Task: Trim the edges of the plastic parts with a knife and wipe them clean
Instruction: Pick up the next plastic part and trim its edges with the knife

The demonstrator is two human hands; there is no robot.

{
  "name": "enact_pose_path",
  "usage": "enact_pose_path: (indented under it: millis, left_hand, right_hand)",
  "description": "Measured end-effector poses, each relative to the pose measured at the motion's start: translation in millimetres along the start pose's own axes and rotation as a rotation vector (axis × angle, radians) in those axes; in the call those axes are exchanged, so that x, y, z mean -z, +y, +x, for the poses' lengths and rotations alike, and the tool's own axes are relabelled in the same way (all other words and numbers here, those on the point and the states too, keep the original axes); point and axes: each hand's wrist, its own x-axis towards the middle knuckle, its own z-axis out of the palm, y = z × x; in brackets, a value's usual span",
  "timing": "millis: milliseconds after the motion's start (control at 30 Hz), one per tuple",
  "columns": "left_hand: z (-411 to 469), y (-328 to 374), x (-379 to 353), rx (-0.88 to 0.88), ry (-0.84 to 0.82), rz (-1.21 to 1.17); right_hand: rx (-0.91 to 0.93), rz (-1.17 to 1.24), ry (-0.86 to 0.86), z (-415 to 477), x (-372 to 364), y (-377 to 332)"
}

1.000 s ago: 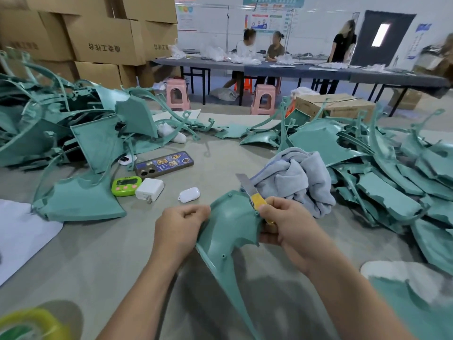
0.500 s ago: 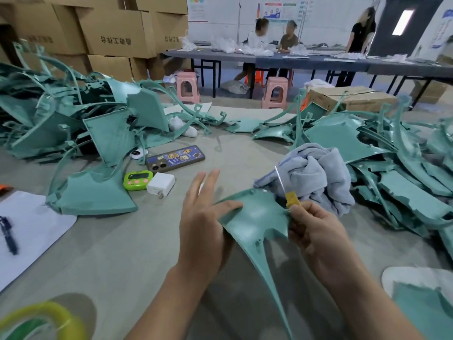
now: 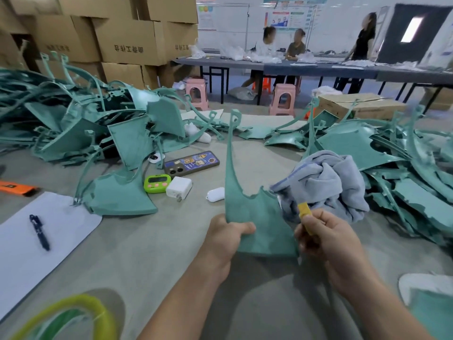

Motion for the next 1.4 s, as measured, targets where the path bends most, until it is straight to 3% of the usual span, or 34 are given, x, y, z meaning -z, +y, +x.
enact_pose_path:
  millis: [300, 500, 600, 667, 733, 833, 900, 1000, 1167, 1300, 1400]
  left_hand:
    - [0.9, 9.8, 5.9, 0.063, 0.031, -0.305]
    - [3.2, 14.8, 11.4, 0.113, -0.042, -0.410]
    - [3.0, 14.0, 13.3, 0.146, -0.128, -0.359]
    - [3.7, 13.5, 11.5, 0.151, -0.127, -0.341]
    - [5.3, 13.4, 10.2, 0.161, -0.100, -0.362]
    - [6.9, 16.7, 12.2, 0.187, -0.115, -0.439]
    - [6.9, 19.2, 13.9, 0.207, -0.108, -0.478]
    - [9.4, 22.1, 16.6, 0.212, -0.025, -0.525]
    - [8.7, 20.3, 15.8, 0.212, -0.036, -0.509]
    - [6.7, 21.0, 15.0, 0.208, -0.033, -0.492]
    - [6.7, 19.9, 14.5, 0.203, -0.033, -0.479]
  right_hand:
    - [0.289, -0.044, -0.003, 1.4, 6.0, -3.1]
    - [0.182, 0.034, -0.378, -1.5, 16.9, -8.2]
    - [0.230, -0.026, -0.125, 4.2, 16.3, -2.9]
    - [0.234, 0.063, -0.053, 6.0, 17.2, -4.3]
    - [0.172, 0.182, -0.202, 3.1, 24.2, -8.5]
    - [0.083, 0.065, -0.492, -5.7, 25.2, -14.8]
    - [0.097, 0.010, -0.442, -5.0, 19.3, -11.5]
    - [0.170, 0.034, -0.201, -0.4, 15.6, -8.4]
    - [0.139, 0.076, -0.322, -4.6, 13.3, -9.1]
    - [0.168, -0.015, -0.064, -1.2, 12.7, -6.9]
    - [0.139, 0.059, -0.335, -4.5, 18.8, -11.4]
